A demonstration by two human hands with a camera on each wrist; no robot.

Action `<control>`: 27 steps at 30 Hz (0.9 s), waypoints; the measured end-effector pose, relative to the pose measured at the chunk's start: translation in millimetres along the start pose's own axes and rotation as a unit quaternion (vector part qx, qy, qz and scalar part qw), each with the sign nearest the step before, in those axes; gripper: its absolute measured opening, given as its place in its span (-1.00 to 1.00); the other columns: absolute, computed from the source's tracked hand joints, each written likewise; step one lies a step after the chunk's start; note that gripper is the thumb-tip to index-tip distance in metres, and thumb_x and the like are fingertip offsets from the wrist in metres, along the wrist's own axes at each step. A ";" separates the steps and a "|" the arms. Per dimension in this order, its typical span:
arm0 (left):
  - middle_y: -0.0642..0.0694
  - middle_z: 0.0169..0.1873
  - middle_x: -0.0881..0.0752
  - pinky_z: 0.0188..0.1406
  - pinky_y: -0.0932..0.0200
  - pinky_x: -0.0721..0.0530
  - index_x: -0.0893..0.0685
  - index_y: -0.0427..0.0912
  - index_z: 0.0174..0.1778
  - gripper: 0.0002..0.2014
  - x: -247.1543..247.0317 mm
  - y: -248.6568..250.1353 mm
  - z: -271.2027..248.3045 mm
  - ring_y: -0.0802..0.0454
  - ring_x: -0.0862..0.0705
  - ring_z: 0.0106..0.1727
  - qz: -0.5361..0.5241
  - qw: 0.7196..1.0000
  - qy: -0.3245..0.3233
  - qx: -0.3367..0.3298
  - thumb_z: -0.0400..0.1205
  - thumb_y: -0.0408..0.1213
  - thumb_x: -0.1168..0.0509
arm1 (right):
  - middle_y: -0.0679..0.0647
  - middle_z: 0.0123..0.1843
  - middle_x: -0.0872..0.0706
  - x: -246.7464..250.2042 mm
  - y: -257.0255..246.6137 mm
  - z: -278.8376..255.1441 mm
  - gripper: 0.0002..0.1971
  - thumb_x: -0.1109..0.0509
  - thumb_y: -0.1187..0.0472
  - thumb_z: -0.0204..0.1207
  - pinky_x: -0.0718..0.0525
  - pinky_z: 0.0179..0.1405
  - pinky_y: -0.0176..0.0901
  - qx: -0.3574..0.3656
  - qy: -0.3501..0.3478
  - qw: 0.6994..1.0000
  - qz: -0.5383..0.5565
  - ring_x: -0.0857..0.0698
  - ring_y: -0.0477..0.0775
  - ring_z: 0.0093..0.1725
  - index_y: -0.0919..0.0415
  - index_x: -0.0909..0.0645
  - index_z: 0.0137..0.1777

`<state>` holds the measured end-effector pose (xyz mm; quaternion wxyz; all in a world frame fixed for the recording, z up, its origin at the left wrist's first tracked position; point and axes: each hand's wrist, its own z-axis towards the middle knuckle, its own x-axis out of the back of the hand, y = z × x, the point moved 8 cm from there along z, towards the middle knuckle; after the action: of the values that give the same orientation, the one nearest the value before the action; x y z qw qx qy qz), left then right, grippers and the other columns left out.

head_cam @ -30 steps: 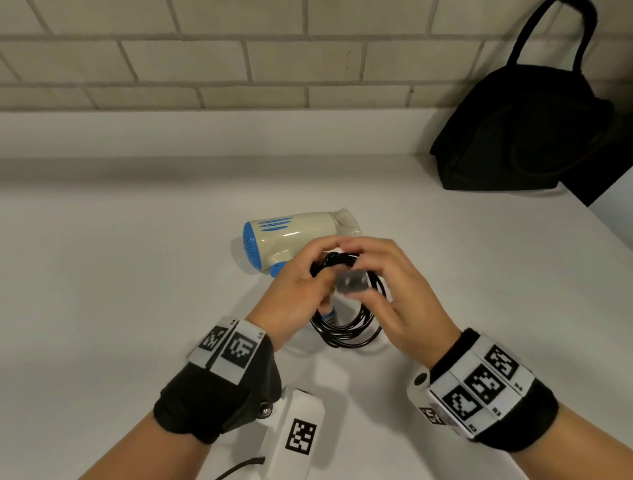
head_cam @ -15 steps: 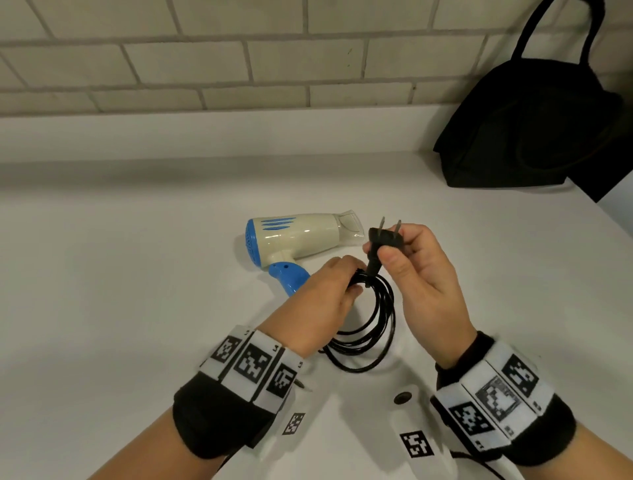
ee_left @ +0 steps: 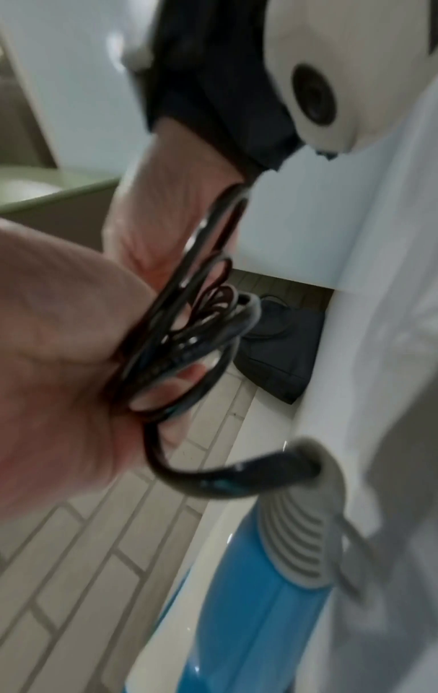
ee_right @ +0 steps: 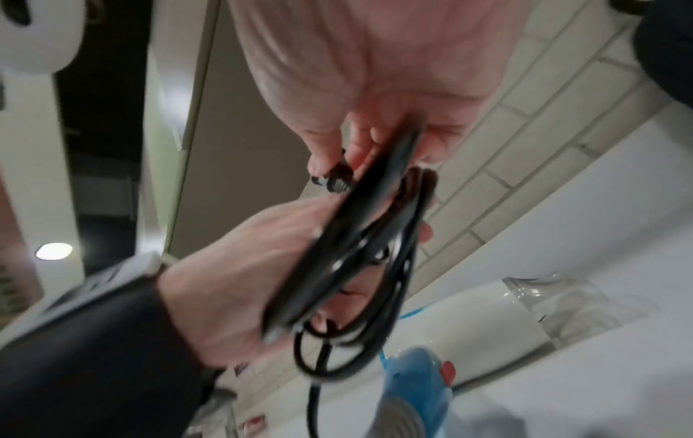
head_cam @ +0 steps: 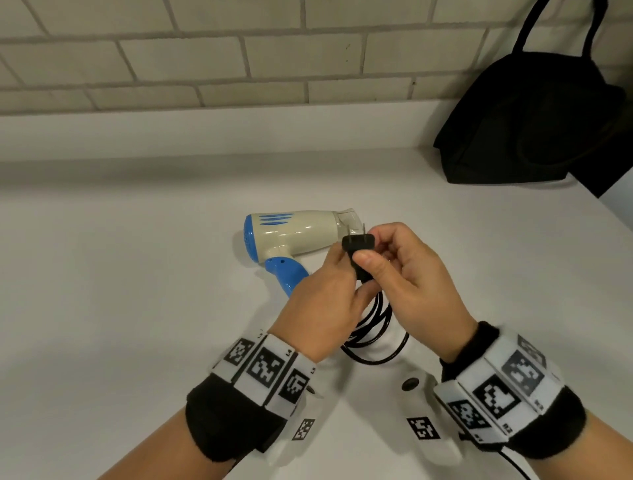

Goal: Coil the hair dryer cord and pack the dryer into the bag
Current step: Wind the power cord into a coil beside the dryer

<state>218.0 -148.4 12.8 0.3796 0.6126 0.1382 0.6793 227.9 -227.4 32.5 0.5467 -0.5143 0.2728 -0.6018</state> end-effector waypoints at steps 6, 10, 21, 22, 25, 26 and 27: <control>0.18 -0.40 -0.18 -0.36 0.26 -0.32 -0.44 -0.14 -0.14 -0.69 -27.9 -22.3 -1.6 0.04 -0.49 -0.29 0.100 0.989 -0.094 0.061 0.57 -0.11 0.18 | -0.07 -0.21 -0.57 -13.3 -16.0 -15.3 -0.90 -0.21 0.10 0.45 -0.57 -0.22 -0.20 0.134 -0.044 0.988 -0.067 -0.54 -0.13 -0.25 0.03 -0.44 -0.06; 0.05 -0.40 -0.35 -0.46 0.30 -0.30 -0.47 -0.29 0.20 -0.67 -23.5 -22.4 -2.6 0.08 -0.44 -0.24 0.132 0.986 -0.078 0.069 0.67 -0.19 0.04 | -0.12 -0.25 -0.57 -13.4 -12.2 -15.7 -0.92 -0.22 0.11 0.42 -0.64 -0.24 -0.07 0.102 -0.035 0.994 -0.006 -0.58 -0.06 -0.26 0.01 -0.45 -0.09; 0.25 -0.22 -0.45 -0.12 0.56 -0.48 -0.29 -0.09 0.06 -0.76 -9.0 -8.9 -2.7 0.33 -0.54 -0.22 -0.110 0.994 -0.003 0.024 0.61 -0.35 -0.23 | 0.09 -0.39 -0.61 -4.2 73.3 11.8 -0.87 -0.31 0.20 0.51 -0.61 -0.47 -0.24 -0.332 0.016 0.900 0.282 -0.61 -0.05 -0.49 0.28 -0.57 -0.11; 0.29 -0.22 -0.41 -0.12 0.61 -0.47 -0.22 -0.06 0.02 -0.71 -7.1 -6.8 -2.2 0.37 -0.53 -0.21 -0.120 0.993 0.004 0.019 0.60 -0.39 -0.23 | 0.11 -0.36 -0.62 -11.3 78.2 7.8 -0.87 -0.31 0.21 0.50 -0.62 -0.50 -0.24 -0.353 -0.011 0.890 0.290 -0.61 -0.03 -0.47 0.28 -0.56 -0.09; 0.26 -0.20 -0.34 -0.14 0.60 -0.49 -0.17 -0.05 0.00 -0.64 -8.0 -7.3 -1.5 0.37 -0.52 -0.20 -0.129 0.991 0.006 0.013 0.57 -0.45 -0.26 | 0.12 -0.36 -0.61 -22.6 79.4 0.6 -0.88 -0.32 0.17 0.50 -0.59 -0.60 -0.23 -0.364 -0.055 0.894 0.257 -0.60 -0.02 -0.51 0.23 -0.51 -0.11; 0.23 -0.17 -0.34 -0.13 0.59 -0.50 -0.18 -0.07 0.01 -0.63 -8.8 -9.3 -2.2 0.37 -0.55 -0.19 -0.139 0.990 0.010 0.017 0.56 -0.47 -0.27 | 0.10 -0.36 -0.62 -22.7 75.3 0.6 -0.88 -0.28 0.17 0.53 -0.59 -0.60 -0.23 -0.348 -0.064 0.908 0.225 -0.59 -0.01 -0.51 0.22 -0.52 -0.15; 0.19 -0.14 -0.35 -0.10 0.61 -0.48 -0.21 -0.09 0.05 -0.62 -9.2 -12.6 -2.5 0.39 -0.55 -0.16 -0.139 0.990 0.020 0.019 0.55 -0.47 -0.28 | 0.07 -0.32 -0.64 -21.9 71.5 1.2 -0.85 -0.24 0.15 0.56 -0.61 -0.54 -0.21 -0.326 -0.076 0.924 0.186 -0.61 0.01 -0.46 0.21 -0.54 -0.17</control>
<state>219.7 -145.5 -2.6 0.4562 0.5809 0.2421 0.6292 253.2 -224.7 -37.8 0.4703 -0.6483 0.5023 -0.3259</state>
